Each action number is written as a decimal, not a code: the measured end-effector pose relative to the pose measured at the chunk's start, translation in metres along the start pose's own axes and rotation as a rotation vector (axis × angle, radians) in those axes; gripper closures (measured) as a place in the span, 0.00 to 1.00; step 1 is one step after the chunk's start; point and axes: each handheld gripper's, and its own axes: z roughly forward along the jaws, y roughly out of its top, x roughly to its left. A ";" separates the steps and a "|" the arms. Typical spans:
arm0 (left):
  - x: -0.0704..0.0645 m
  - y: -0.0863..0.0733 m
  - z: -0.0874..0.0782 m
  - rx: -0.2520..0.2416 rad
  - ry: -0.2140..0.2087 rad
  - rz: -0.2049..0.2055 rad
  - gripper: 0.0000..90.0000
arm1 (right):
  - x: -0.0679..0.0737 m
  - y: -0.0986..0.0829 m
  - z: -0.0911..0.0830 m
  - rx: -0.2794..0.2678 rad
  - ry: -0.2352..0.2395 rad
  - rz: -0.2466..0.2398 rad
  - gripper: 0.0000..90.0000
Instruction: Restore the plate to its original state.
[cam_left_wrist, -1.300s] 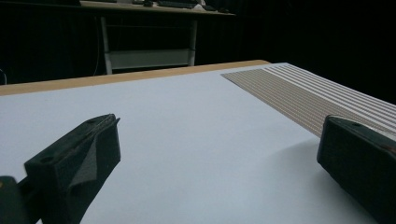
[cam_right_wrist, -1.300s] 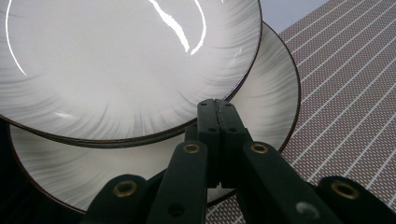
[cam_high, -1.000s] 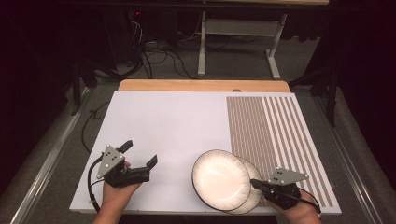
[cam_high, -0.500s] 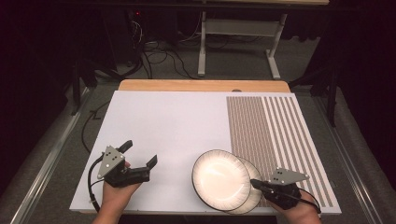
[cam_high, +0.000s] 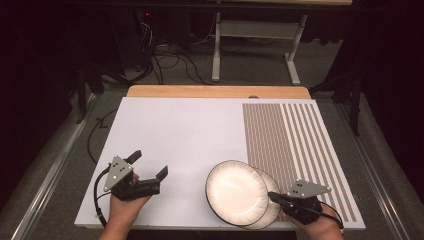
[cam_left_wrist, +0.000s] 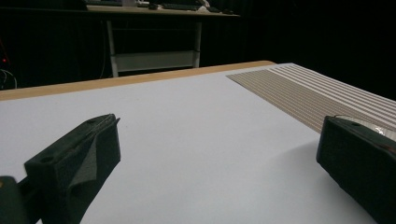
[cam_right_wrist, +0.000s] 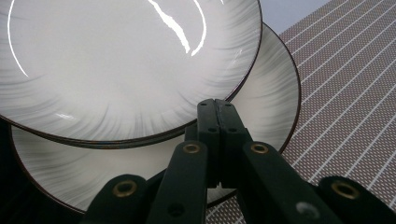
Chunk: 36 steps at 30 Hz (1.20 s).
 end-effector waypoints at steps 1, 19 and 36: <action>0.000 0.000 0.000 0.001 -0.001 -0.001 0.00 | 0.000 0.000 0.000 -0.001 0.000 -0.002 1.00; -0.001 -0.001 0.001 0.005 -0.009 0.006 0.00 | -0.001 0.000 -0.001 0.003 -0.005 0.004 1.00; 0.000 -0.001 0.001 0.008 -0.010 0.008 0.00 | -0.003 -0.001 -0.004 -0.008 -0.015 0.007 1.00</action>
